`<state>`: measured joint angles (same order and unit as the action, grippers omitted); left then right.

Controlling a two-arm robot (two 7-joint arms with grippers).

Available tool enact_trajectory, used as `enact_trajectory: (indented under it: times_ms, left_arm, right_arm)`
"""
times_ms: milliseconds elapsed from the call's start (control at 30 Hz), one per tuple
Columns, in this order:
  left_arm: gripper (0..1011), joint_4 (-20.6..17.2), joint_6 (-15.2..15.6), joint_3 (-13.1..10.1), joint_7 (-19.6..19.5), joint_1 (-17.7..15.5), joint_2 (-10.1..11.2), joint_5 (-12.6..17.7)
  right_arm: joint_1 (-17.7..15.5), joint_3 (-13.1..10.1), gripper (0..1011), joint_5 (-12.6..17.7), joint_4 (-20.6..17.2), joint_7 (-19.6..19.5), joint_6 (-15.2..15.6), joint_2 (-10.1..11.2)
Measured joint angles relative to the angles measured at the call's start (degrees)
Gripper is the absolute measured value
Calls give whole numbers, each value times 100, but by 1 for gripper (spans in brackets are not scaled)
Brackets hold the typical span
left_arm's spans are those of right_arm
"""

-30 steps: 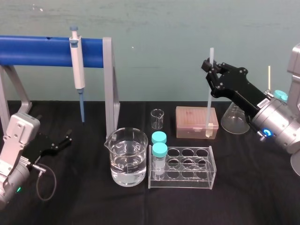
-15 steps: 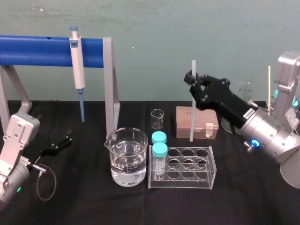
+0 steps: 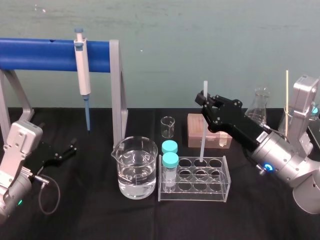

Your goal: Pick up the stirring rod with one hand, then place it down.

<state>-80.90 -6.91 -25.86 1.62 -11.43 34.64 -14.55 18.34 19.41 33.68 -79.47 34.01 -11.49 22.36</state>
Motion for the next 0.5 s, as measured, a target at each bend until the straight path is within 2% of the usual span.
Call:
enact_trajectory:
  times_ms: [500]
  left_arm:
    - [1000, 0, 0, 0, 0, 0, 0, 0]
  right_arm:
    - [71, 73, 72, -262, 458, 108, -450, -129]
